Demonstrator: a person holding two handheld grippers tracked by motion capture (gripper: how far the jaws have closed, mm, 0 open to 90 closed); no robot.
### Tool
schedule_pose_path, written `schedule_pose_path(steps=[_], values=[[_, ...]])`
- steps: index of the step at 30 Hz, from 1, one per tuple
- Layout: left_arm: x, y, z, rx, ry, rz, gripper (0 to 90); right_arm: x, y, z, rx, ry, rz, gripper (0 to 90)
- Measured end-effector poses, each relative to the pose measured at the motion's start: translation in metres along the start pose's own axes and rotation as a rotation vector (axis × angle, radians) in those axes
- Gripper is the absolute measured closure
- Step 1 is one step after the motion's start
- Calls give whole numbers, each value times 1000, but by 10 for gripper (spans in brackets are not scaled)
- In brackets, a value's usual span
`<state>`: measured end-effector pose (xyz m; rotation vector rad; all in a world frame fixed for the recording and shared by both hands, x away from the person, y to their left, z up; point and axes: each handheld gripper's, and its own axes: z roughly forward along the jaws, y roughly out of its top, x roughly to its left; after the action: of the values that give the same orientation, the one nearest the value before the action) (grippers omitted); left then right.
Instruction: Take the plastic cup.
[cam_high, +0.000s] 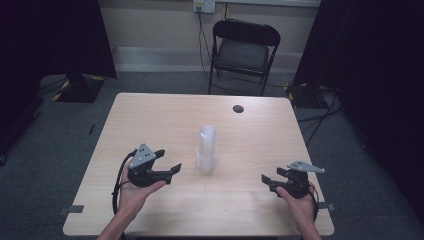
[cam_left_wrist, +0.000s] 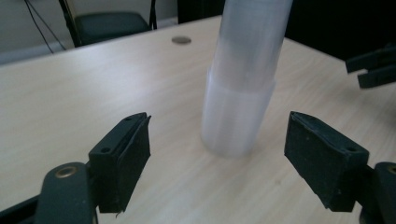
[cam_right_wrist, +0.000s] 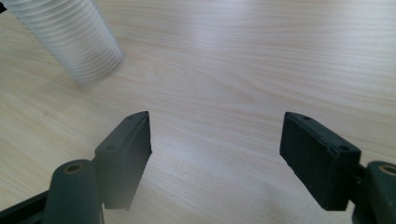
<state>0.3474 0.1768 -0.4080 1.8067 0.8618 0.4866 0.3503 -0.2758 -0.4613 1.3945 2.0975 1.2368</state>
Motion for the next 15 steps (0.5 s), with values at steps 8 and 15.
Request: schedule_pose_path(steps=[8, 15], values=[[-3, 28, 11, -25, -38, -29, 217, 0, 1, 1, 6, -26, -27, 244], [-7, 37, 27, -8, -76, -44, 234, 0, 1, 1, 7, -19, -30, 244]])
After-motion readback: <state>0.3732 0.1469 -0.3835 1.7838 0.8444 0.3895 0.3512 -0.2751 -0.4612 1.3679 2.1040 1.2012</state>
